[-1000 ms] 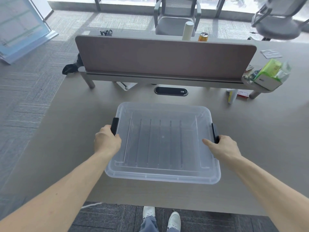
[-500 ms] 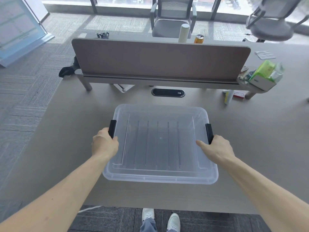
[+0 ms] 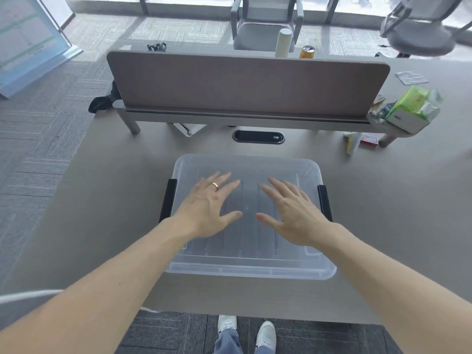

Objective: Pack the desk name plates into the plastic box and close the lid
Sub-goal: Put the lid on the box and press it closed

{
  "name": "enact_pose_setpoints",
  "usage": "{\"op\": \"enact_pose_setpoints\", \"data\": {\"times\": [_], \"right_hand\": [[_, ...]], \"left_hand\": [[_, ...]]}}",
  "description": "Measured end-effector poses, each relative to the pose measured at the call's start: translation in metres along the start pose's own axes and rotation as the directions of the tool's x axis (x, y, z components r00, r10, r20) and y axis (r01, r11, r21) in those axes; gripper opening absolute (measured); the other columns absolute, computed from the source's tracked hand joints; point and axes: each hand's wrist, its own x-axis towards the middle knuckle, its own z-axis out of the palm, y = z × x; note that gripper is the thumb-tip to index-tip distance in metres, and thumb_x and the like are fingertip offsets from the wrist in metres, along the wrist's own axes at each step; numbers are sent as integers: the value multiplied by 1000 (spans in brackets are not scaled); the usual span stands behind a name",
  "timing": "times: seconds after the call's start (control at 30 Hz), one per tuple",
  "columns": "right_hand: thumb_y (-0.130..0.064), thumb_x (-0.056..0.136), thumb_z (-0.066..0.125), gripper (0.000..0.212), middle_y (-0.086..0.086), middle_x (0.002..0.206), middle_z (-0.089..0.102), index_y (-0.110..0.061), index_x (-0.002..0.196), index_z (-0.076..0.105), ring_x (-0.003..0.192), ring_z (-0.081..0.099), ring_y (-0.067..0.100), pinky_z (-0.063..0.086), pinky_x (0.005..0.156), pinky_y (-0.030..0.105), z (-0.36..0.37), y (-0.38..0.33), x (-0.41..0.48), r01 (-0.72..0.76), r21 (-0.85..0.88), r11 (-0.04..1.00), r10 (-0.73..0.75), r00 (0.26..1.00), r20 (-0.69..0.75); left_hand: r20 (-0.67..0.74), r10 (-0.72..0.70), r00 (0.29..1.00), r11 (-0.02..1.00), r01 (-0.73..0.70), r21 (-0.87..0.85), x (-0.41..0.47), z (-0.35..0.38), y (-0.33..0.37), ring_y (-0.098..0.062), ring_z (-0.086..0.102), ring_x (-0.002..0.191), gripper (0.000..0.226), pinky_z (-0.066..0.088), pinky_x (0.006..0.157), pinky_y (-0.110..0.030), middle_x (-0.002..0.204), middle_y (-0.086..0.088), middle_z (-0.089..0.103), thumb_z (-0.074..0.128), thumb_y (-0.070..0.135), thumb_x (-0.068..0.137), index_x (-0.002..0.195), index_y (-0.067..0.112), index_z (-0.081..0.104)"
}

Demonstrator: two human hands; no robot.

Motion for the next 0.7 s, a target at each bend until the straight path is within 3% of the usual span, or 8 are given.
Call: {"op": "enact_pose_setpoints", "data": {"times": [0.1,0.37,0.7], "right_hand": [[-70,95,32,79,-3,170,3,-30,160,11,156,2,23,7,126,46,6,2,16,76,-115,990,-71,996,49],[-76,93,20,84,-7,169,-14,-34,159,-10,155,-19,19,-5,124,55,28,24,34,155,-191,969,-145,987,66],[-74,95,19,83,-2,169,-12,-28,160,-6,155,-16,22,0,123,59,42,35,59,122,-244,962,-137,989,-48]], "left_hand": [[59,15,998,997,-19,80,12,11,0,-13,-12,156,83,-5,127,-45,170,10,-7,37,73,94,161,40,1],[-3,55,998,994,-54,99,22,31,-10,-11,-26,152,84,-10,124,-51,168,12,-18,26,78,92,161,41,-6],[-123,26,992,973,3,231,53,48,-13,-21,-20,155,84,-6,124,-57,169,4,-18,19,76,95,161,34,-12]]}}
